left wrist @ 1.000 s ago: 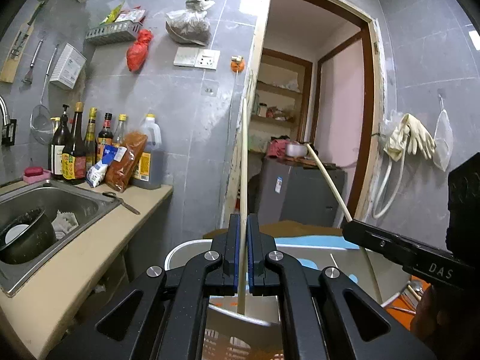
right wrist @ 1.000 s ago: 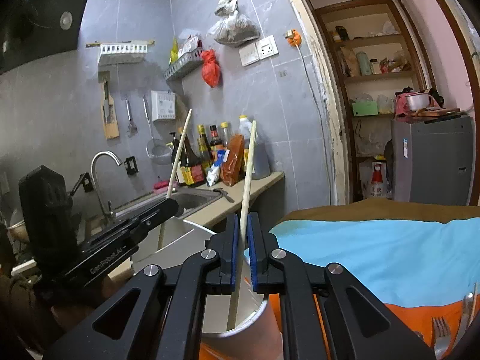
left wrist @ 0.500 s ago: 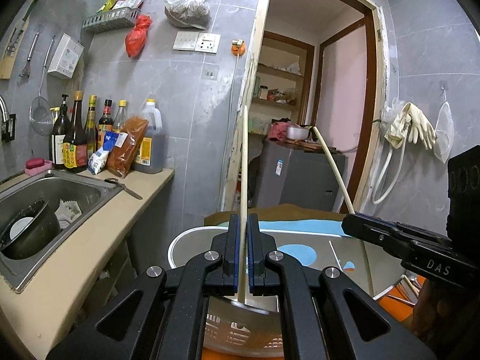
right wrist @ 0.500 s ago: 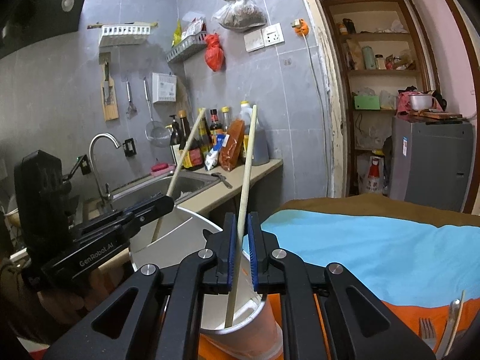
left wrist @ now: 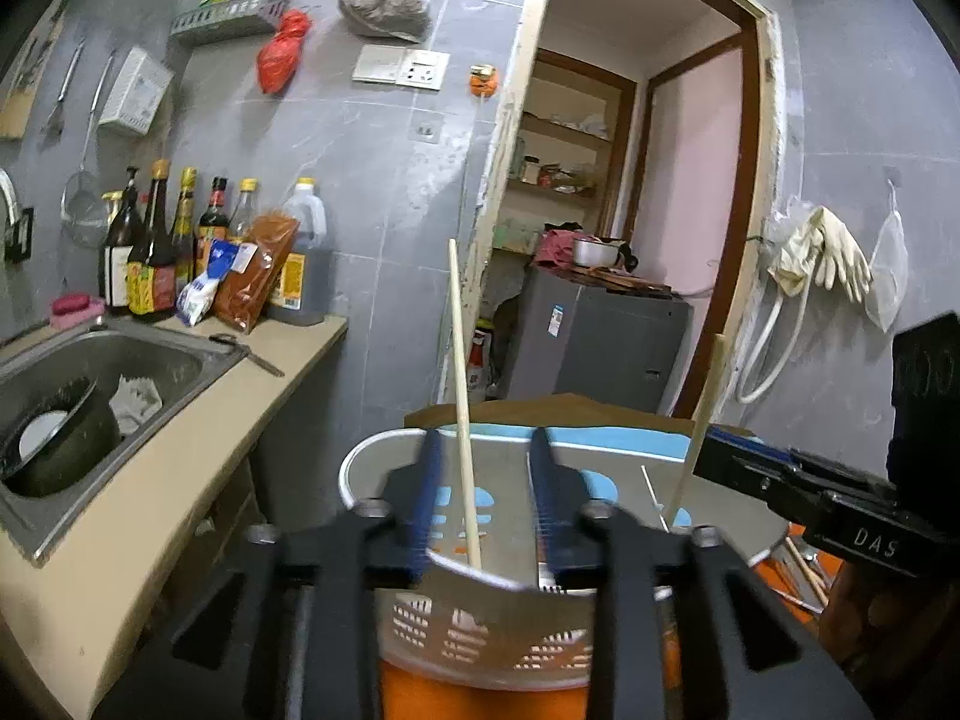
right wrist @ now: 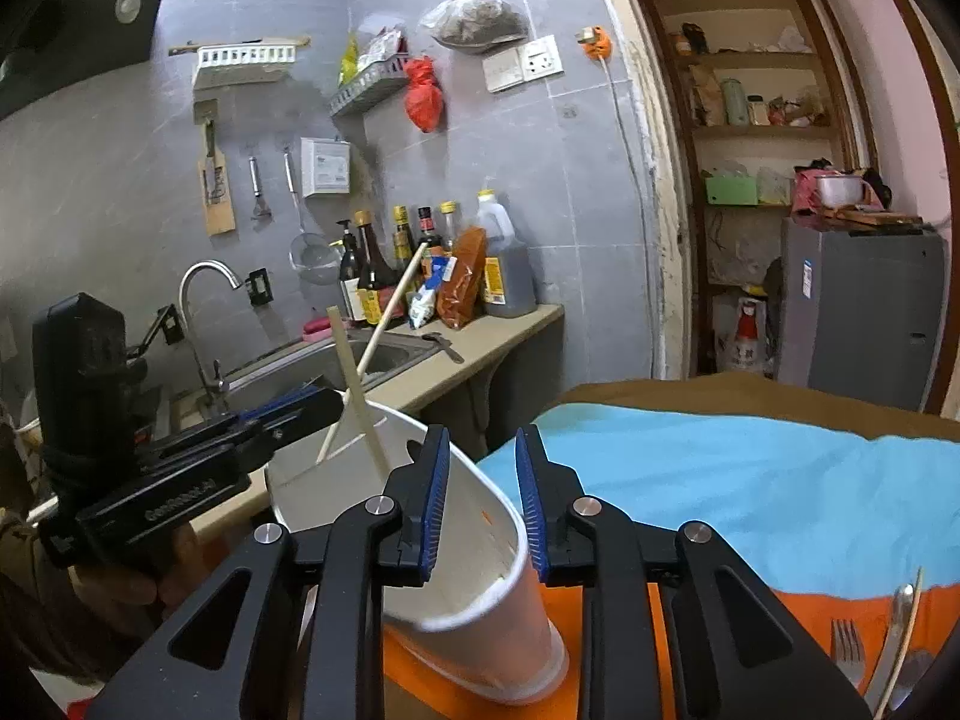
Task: Organize utensils
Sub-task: 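Open the left tool over the caddy while the right tool opens over the cup, then move both open tools back over the remaining utensils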
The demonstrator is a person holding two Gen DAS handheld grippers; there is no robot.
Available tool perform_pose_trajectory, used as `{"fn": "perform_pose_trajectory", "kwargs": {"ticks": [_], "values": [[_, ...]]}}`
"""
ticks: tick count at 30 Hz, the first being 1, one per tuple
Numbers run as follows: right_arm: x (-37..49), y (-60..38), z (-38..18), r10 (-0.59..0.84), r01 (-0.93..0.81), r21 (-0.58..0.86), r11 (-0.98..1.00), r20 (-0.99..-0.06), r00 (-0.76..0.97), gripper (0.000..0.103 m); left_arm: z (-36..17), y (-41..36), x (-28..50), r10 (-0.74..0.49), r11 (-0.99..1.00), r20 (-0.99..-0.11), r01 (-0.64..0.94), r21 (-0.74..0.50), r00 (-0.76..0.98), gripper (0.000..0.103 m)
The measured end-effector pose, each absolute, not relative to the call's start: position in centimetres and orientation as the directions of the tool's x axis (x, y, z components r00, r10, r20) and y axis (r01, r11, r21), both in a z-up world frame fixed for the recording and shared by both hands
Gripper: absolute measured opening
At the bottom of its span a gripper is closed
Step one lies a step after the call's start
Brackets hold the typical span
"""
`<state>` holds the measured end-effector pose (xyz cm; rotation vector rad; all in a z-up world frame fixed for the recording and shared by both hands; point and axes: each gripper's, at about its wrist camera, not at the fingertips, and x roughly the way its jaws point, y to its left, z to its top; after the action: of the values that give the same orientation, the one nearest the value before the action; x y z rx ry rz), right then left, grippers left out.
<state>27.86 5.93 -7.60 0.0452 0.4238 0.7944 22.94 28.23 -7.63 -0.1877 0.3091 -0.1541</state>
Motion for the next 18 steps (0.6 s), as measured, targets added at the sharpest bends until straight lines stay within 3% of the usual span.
{"fn": "perform_pose_trajectory", "kwargs": {"ticks": [5, 8, 10, 15, 18], "values": [[27.2, 4.9, -7.2, 0.688, -0.656, 0.221, 0.722, -0.330, 0.646, 0.025, -6.9, 28.2, 22.4, -0.152, 0.972, -0.283, 0.092, -0.216, 0.947, 0.034], [26.9, 3.7, -6.5, 0.668, -0.623, 0.242, 0.744, -0.307, 0.678, 0.034, -5.8, 27.8, 22.0, -0.132, 0.976, -0.275, 0.077, -0.203, 0.952, 0.041], [26.6, 2.6, -5.6, 0.648, -0.595, 0.256, 0.762, -0.281, 0.708, 0.052, -5.0, 27.3, 21.7, -0.117, 0.978, -0.266, 0.065, -0.196, 0.957, 0.052], [25.8, -0.3, -3.2, 0.589, -0.536, 0.256, 0.805, -0.227, 0.776, 0.077, -2.4, 25.5, 20.4, -0.063, 0.984, -0.219, 0.024, -0.176, 0.974, 0.081], [25.0, -2.7, -1.4, 0.548, -0.500, 0.245, 0.830, -0.193, 0.814, 0.086, -0.6, 23.7, 19.5, -0.027, 0.987, -0.189, -0.003, -0.160, 0.982, 0.096]]}}
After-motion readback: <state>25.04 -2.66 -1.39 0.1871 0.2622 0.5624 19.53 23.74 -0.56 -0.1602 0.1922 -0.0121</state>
